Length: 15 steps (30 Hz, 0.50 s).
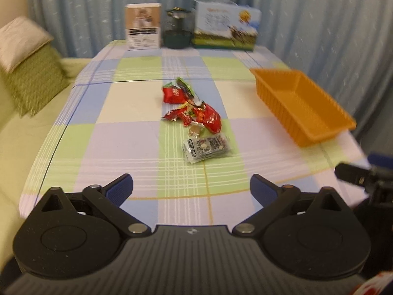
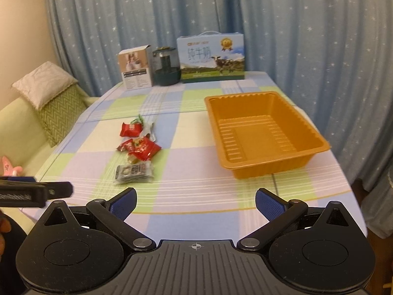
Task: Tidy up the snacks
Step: 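Reach the left gripper to the clear nut packet and close on it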
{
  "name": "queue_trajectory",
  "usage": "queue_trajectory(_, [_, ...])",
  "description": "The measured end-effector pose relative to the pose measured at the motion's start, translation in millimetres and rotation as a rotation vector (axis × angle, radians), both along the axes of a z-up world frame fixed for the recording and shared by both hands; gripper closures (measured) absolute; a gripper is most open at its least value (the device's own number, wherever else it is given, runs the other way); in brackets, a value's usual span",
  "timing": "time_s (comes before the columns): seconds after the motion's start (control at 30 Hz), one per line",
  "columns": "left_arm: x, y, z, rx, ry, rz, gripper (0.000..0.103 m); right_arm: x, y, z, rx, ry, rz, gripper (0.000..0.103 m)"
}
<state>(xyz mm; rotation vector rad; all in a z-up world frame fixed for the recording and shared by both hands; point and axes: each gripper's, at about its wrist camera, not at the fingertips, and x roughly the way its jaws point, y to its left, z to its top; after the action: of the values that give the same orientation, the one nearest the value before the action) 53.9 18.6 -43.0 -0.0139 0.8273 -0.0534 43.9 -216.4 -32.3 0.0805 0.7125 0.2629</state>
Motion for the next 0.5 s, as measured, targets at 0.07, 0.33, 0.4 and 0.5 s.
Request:
queue_trajectory(0.07, [13,-1,-10,0.036,0.006,-0.05,0.009,6,3,-8,0.01,0.001,0.016,0.001])
queue_trajectory(0.33, [70,1,-48,0.108,-0.013,-0.279,0.014,43,13,-48,0.034,0.048,0.043,0.02])
queue_trajectory(0.4, [83,1,-58,0.121,-0.009,-0.341,0.018,50,14,-58,0.034,0.059,0.052,0.021])
queue_trajectory(0.5, [102,0,-73,0.137,-0.004,-0.429,0.023,61,17,-70,0.028,0.074,0.059,0.022])
